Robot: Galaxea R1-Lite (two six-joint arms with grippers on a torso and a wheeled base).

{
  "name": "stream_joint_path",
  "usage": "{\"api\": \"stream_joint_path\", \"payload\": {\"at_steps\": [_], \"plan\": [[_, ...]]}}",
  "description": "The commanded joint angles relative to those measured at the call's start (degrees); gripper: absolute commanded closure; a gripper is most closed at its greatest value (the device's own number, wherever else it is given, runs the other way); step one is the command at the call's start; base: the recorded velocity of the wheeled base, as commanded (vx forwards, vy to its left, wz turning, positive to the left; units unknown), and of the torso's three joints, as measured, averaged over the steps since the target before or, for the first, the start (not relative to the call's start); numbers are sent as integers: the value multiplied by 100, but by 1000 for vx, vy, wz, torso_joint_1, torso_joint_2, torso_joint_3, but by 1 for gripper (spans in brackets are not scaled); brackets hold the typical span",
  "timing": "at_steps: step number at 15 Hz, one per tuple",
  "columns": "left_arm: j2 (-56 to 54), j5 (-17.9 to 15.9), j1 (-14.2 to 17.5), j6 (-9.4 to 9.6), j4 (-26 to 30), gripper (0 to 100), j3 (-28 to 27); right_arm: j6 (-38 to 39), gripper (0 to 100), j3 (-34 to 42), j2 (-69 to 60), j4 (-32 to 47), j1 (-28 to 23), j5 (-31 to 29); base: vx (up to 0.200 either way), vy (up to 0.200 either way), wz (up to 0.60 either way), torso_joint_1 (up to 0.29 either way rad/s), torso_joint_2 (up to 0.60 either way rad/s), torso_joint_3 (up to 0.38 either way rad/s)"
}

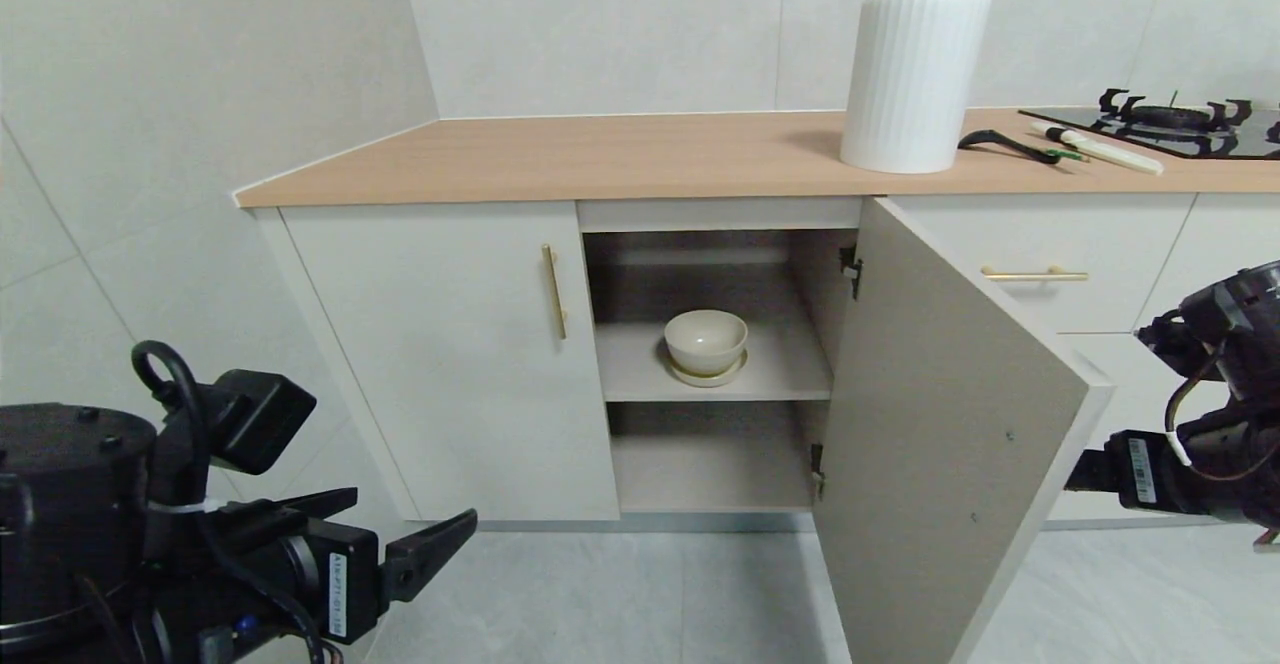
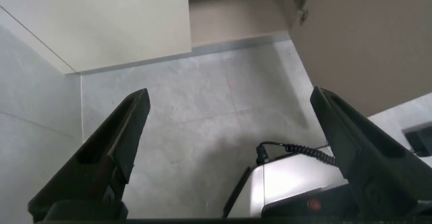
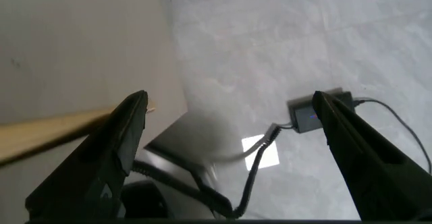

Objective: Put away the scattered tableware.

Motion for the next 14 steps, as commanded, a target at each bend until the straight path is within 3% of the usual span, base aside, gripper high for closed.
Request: {"api": "stream_joint_path", "payload": {"at_steps": [1, 8, 10, 12, 14], "plan": [[-22, 4, 29, -4, 3, 0, -20, 245, 0, 127, 130, -262, 568, 23, 0, 0, 0, 0, 0, 0], [-49, 48, 125, 5, -164, 0, -11, 315, 0, 303, 815, -1563, 1429, 76, 0, 0, 0, 0, 0, 0], [-102, 118, 134, 5, -164, 0, -29, 245, 0, 251, 982, -2046, 1693, 454, 0, 0, 0, 0, 0, 0], [-93, 206, 143, 67, -172, 0, -46, 122, 0, -57, 1123, -2143, 1719, 788, 0, 0, 0, 0, 0, 0], [-93, 241, 222, 286, -172, 0, -29, -248, 0, -655, 1571, -2143, 1719, 937, 0, 0, 0, 0, 0, 0]]}}
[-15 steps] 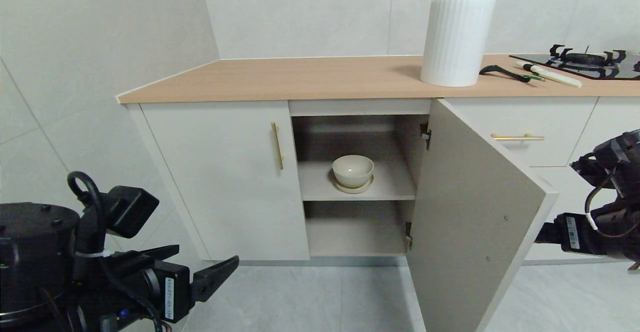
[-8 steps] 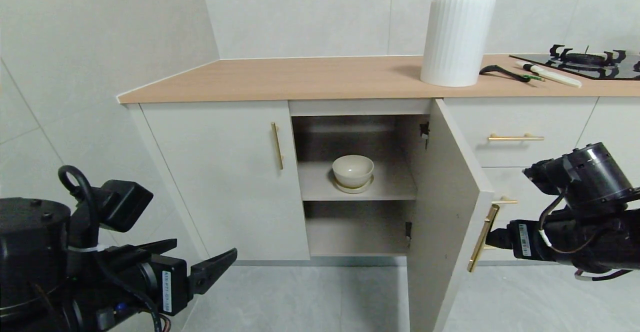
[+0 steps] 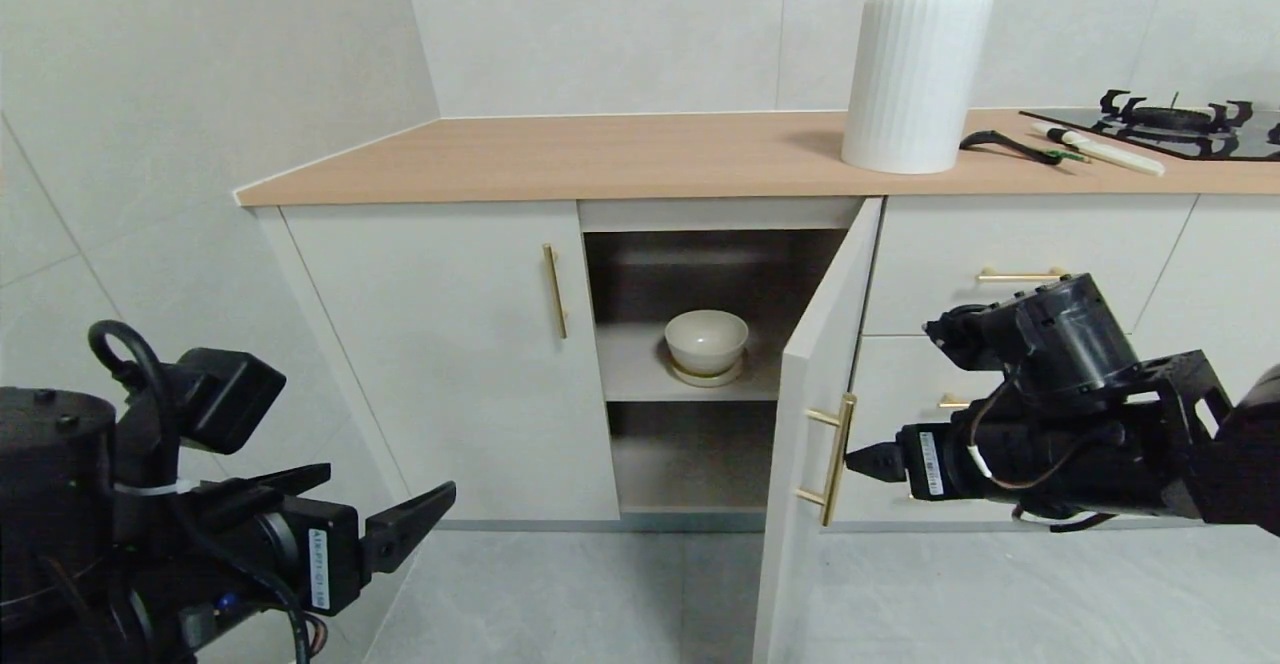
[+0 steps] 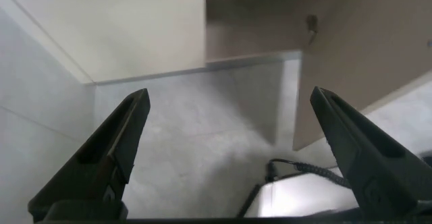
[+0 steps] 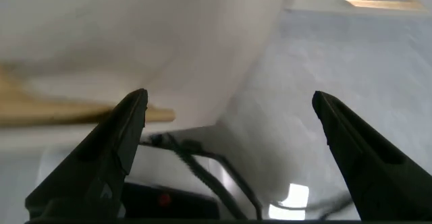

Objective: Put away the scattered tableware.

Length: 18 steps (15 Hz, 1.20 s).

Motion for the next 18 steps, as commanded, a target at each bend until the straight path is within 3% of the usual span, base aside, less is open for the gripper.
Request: {"api": "stream_joint_path", "payload": {"at_steps": [1, 6, 10, 18], "plan": [[-1, -1, 111, 53, 9, 0, 28, -234, 0, -709, 666, 3, 11, 73, 0, 0, 0, 0, 0, 0], [43, 192, 181, 45, 1, 0, 1, -445, 0, -1500, 1457, -32, 20, 64, 0, 0, 0, 0, 0, 0], [245, 209, 181, 36, 1, 0, 37, -384, 0, -1508, 1791, -111, 11, 73, 0, 0, 0, 0, 0, 0], [245, 209, 181, 18, 1, 0, 19, 38, 0, -1517, 2318, -1280, -41, 20, 0, 0, 0, 0, 0, 0]]}}
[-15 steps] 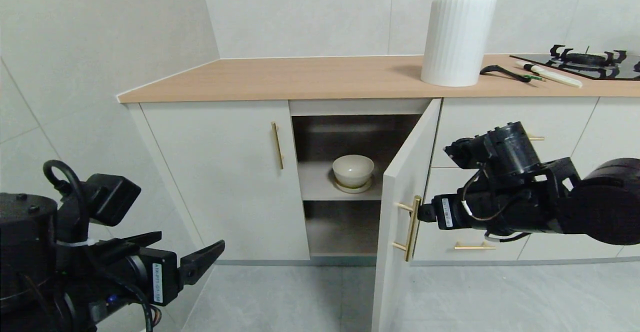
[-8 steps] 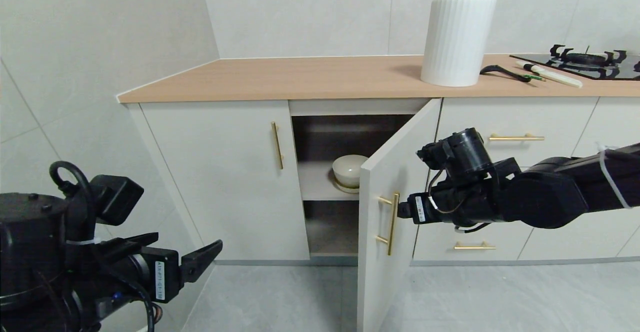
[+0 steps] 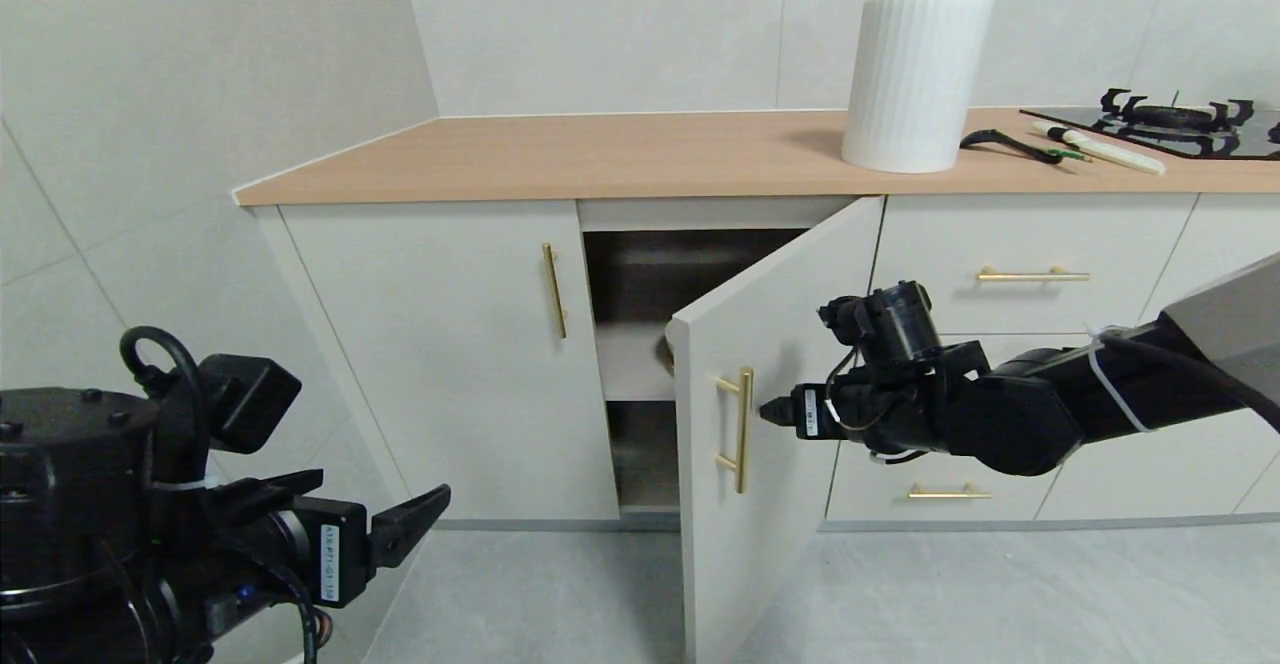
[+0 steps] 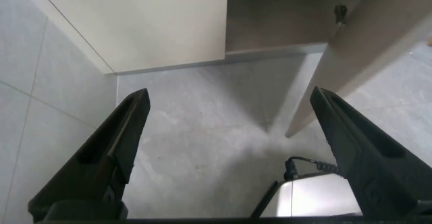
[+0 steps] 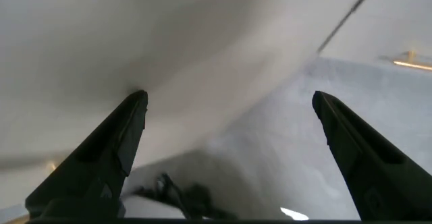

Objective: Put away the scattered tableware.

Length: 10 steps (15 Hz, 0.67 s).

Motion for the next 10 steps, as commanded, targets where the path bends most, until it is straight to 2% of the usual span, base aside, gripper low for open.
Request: {"api": "stream_joint_path", "payload": {"at_steps": [1, 2, 5, 10], "plan": [[18, 3, -1, -1, -2, 0, -1, 115, 0, -7, 137, -214, 0, -13, 0, 0, 0, 0, 0, 0], [18, 3, -1, -1, -2, 0, -1, 150, 0, -16, 154, -276, 0, -13, 0, 0, 0, 0, 0, 0], [27, 3, -1, -10, -2, 0, -1, 405, 0, -192, 313, -434, 9, -48, 200, 0, 0, -2, 5, 5], [27, 3, -1, -1, -2, 0, 8, 748, 0, -438, 444, -460, 9, -57, 0, 0, 0, 0, 0, 0]]}}
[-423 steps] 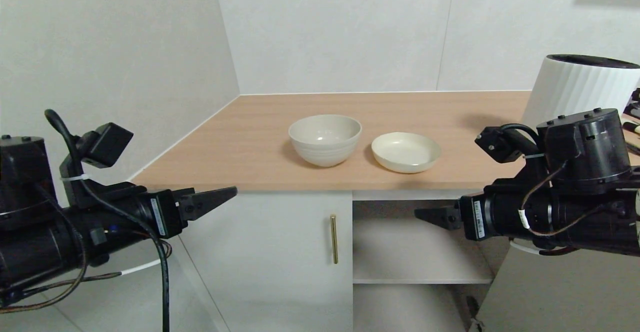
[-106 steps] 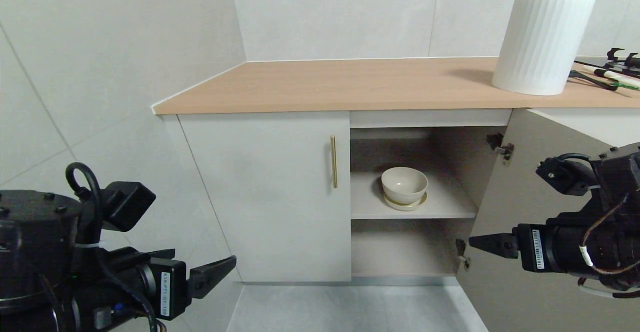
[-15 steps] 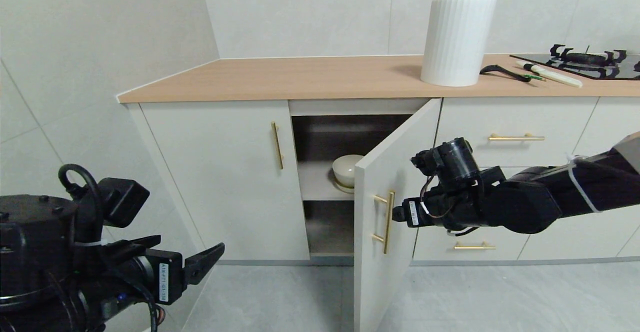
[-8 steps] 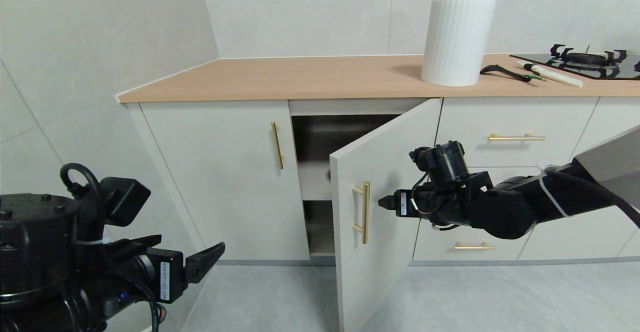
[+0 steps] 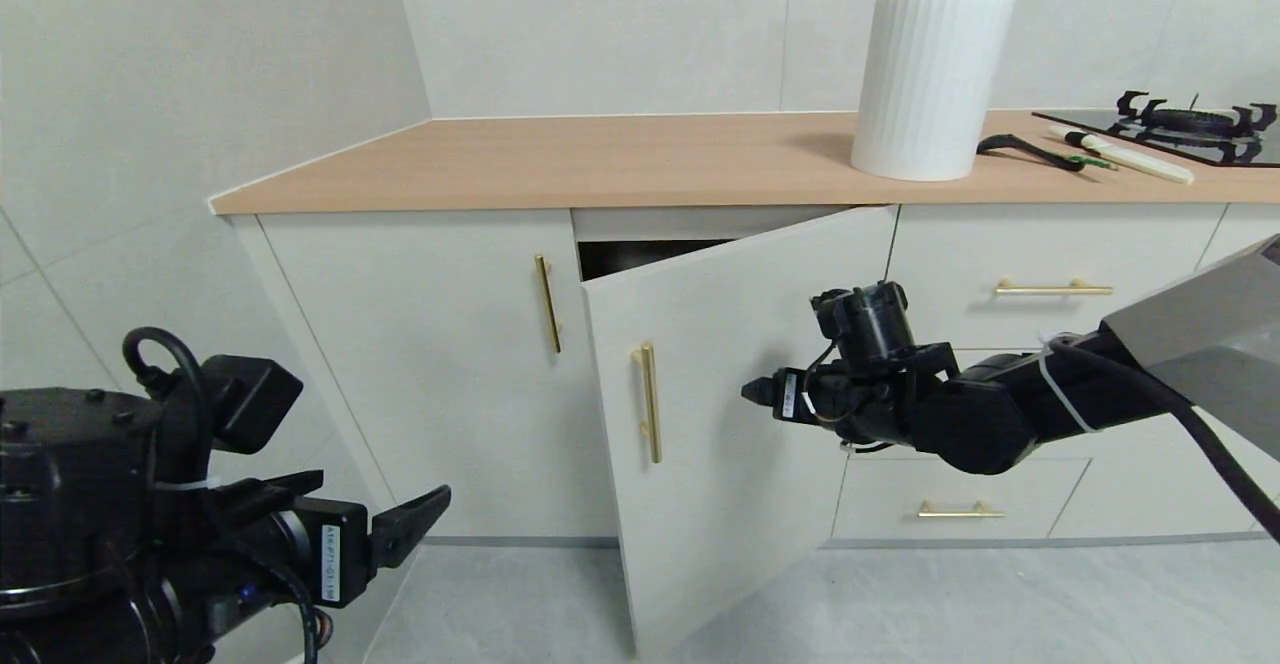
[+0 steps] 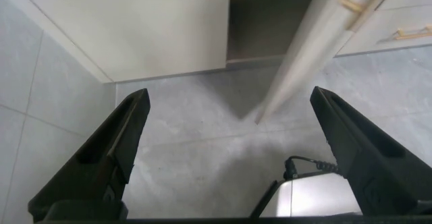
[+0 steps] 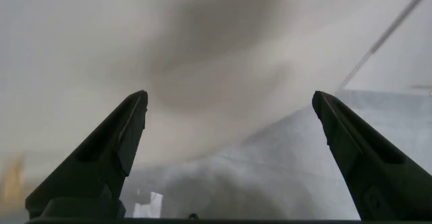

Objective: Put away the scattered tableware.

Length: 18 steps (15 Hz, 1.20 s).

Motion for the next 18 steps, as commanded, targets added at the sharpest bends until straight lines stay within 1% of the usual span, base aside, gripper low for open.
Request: {"api": "stream_joint_path", "payload": {"at_steps": [1, 3, 6, 7, 13, 16, 18], "plan": [[8, 3, -1, 1, -3, 0, 3, 181, 0, -165, 92, -58, -3, -2, 0, 0, 0, 0, 0, 0], [8, 3, -1, 1, -3, 0, 3, 603, 0, -438, 259, -111, -12, -55, 0, 0, 0, 0, 0, 0], [8, 3, -1, -8, -3, 0, -5, 1350, 0, -1308, 831, -111, -83, -512, 0, 0, 0, 0, 0, 0], [8, 3, -1, -8, -3, 0, -5, 1464, 0, -1501, 971, -111, -118, -582, 0, 0, 0, 0, 0, 0], [34, -5, -1, -8, -3, 0, 3, 2150, 0, -2107, 1253, -111, -337, -661, 0, 0, 0, 0, 0, 0], [34, -5, -1, -8, -3, 0, 3, 2176, 0, -2362, 1446, -102, -425, -802, 0, 0, 0, 0, 0, 0], [43, -5, -1, -8, -3, 0, 3, 2167, 0, -2547, 1604, -102, -434, -1048, 0, 0, 0, 0, 0, 0]]}}
